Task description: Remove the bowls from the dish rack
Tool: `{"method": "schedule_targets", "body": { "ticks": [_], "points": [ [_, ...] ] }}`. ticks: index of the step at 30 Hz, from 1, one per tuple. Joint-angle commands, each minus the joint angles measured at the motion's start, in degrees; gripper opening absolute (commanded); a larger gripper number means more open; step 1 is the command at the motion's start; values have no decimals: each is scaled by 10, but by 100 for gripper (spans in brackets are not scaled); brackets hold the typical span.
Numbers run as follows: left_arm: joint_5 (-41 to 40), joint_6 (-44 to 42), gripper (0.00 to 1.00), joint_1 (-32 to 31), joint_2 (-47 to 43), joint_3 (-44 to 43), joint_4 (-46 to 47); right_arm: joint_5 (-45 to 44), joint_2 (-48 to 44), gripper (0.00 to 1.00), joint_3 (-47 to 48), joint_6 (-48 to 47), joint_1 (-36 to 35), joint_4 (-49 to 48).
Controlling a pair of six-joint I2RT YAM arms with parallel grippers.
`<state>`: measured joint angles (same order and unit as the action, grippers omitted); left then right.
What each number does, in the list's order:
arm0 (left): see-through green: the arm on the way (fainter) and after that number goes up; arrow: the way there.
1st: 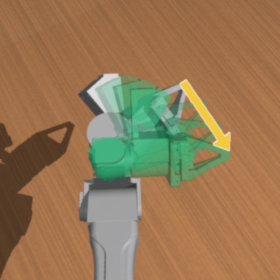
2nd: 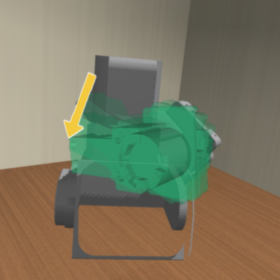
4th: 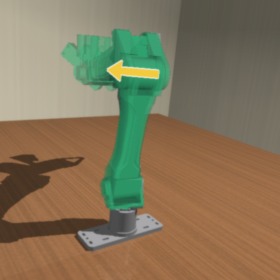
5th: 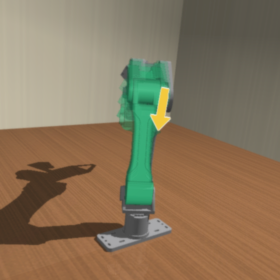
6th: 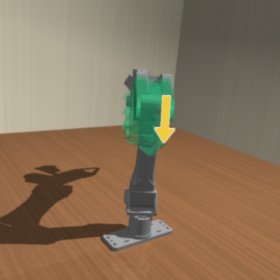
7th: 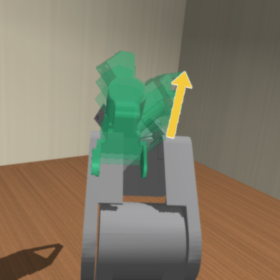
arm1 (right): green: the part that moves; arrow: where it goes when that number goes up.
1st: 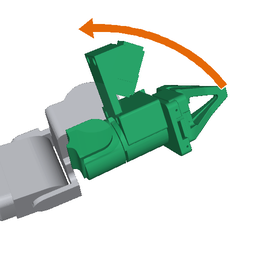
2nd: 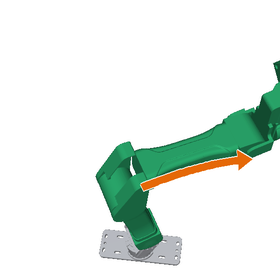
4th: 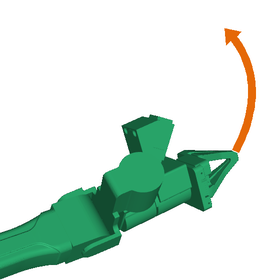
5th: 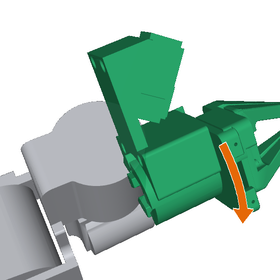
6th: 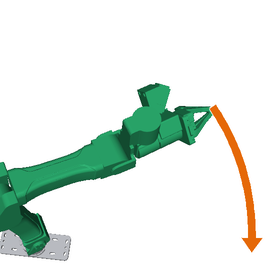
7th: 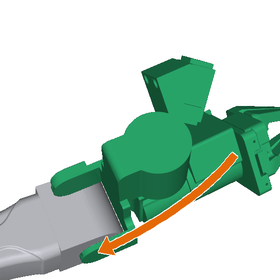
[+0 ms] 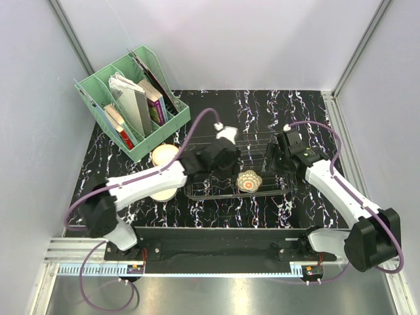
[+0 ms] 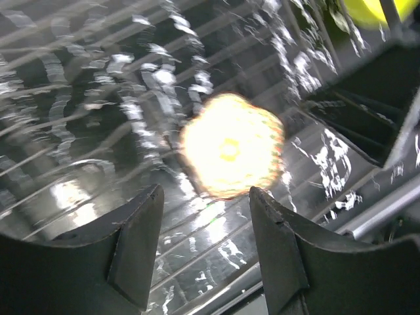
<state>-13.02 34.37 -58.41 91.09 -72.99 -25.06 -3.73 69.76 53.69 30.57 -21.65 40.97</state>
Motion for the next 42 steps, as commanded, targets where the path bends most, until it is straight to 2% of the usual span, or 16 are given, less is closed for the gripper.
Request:
{"method": "schedule_targets", "body": {
  "ticks": [1, 3, 7, 11, 16, 21, 33, 36, 40, 42],
  "points": [
    [-63, 39, 59, 17, -86, 53, 23, 23, 29, 73, 26, -8, -3, -21],
    [-64, 56, 59, 27, -109, 79, 23, 35, 40, 72, 26, -9, -3, -21],
    [-42, 108, 59, 63, -191, 189, 59, 63, 58, 71, 22, -3, -3, -32],
    [-32, 134, 59, 66, -233, 246, 98, 65, 71, 70, 18, -3, -4, -37],
    [-25, 133, 59, 67, -218, 238, 80, 75, 95, 67, 7, 2, -3, -49],
    [-17, 138, 58, 67, -212, 237, 83, 79, 107, 60, -9, 10, -3, -63],
    [-15, 144, 58, 66, -216, 253, 91, 89, 144, 59, -24, 19, -3, -80],
    [-14, 144, 58, 66, -216, 257, 98, 92, 148, 52, -29, 28, -3, -92],
    [-10, 142, 58, 66, -211, 258, 97, 84, 140, 32, -32, 30, -4, -95],
    [-13, 142, 58, 66, -211, 260, 98, 79, 128, 18, -34, 30, -4, -96]
  ]
}}
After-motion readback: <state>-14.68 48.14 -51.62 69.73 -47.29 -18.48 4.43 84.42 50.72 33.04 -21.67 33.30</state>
